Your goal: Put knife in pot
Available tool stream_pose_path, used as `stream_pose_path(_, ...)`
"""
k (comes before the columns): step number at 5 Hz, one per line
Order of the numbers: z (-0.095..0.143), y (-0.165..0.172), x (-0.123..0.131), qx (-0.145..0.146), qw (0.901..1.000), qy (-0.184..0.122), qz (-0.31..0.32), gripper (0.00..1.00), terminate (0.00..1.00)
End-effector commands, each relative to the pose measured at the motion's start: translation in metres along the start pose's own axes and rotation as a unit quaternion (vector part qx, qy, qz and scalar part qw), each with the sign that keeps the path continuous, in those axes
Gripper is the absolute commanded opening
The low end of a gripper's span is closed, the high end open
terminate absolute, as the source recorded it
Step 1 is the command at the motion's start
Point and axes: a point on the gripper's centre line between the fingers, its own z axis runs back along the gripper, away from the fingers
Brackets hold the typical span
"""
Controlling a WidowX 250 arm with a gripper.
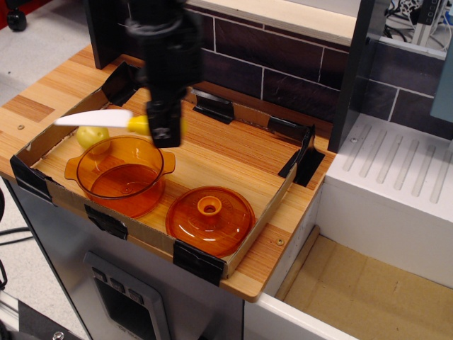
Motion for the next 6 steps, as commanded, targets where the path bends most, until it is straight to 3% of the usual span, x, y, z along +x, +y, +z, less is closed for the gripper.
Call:
stream_pose_path(1,-0.004,0.004,-0.038,0.037,0.9992,0.012,-0.011,0.0,0.0)
stream_pose_path(3,-0.022,-0.005,-0.043,0.054,0.998,0.024,-0.023,0.0,0.0)
stream_pose_path(4,-0.023,-0.005,-0.043,0.056,0.9979,0.027,-0.014,1.0,0.0)
stream_pose_path(6,0.002,-0.008,-0.034,0.038,0.9993,-0.002,-0.001,1.0,0.0)
